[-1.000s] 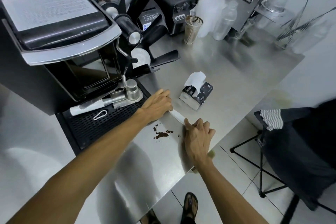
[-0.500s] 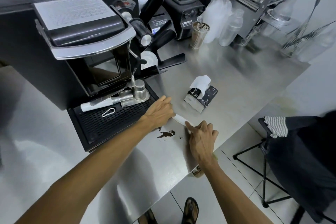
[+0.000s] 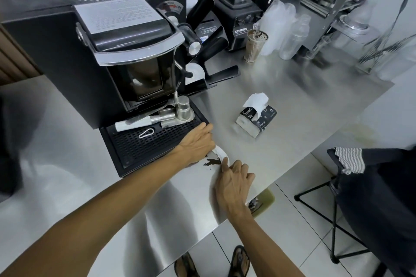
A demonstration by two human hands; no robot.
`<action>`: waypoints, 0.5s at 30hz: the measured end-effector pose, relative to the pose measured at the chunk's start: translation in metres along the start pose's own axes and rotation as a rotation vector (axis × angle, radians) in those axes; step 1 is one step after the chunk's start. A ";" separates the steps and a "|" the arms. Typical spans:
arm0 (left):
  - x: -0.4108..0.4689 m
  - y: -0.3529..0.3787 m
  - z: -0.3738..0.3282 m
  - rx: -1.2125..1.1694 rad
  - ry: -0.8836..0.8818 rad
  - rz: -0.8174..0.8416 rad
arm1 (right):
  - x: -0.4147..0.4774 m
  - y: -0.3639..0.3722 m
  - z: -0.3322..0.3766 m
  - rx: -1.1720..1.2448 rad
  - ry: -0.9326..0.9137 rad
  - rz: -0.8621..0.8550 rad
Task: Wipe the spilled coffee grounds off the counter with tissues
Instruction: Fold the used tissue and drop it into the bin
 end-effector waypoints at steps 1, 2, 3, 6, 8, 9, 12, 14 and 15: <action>-0.003 0.001 0.000 0.004 -0.015 0.016 | 0.000 -0.002 0.004 -0.002 -0.024 -0.006; -0.006 0.002 -0.001 0.002 -0.029 0.028 | 0.000 -0.004 0.009 -0.007 -0.052 -0.016; -0.009 0.003 -0.001 -0.003 -0.043 0.034 | 0.000 -0.007 0.012 -0.011 -0.074 -0.016; -0.016 0.005 -0.003 -0.052 -0.095 0.043 | 0.001 -0.005 0.014 -0.005 -0.079 0.056; -0.021 0.005 -0.005 -0.103 -0.129 0.048 | 0.003 -0.004 0.016 0.030 -0.080 0.080; -0.025 0.005 -0.006 -0.134 -0.142 0.052 | 0.003 -0.005 0.018 0.047 -0.096 0.081; -0.036 0.011 -0.007 -0.247 -0.195 0.082 | 0.004 -0.004 0.020 0.081 -0.167 0.087; -0.045 0.018 -0.002 -0.340 -0.266 0.073 | 0.006 -0.006 0.016 0.108 -0.203 0.066; -0.048 0.020 0.002 -0.373 -0.305 0.044 | 0.008 -0.008 0.013 0.118 -0.218 0.047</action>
Point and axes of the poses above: each hand's wrist, its own x-axis towards the middle knuckle, its own y-axis out of the palm, z = x × y, the point moved 10 cm from there along x, towards the middle knuckle, and after that the axes turned 6 degrees about x, right-handed, at the moved point
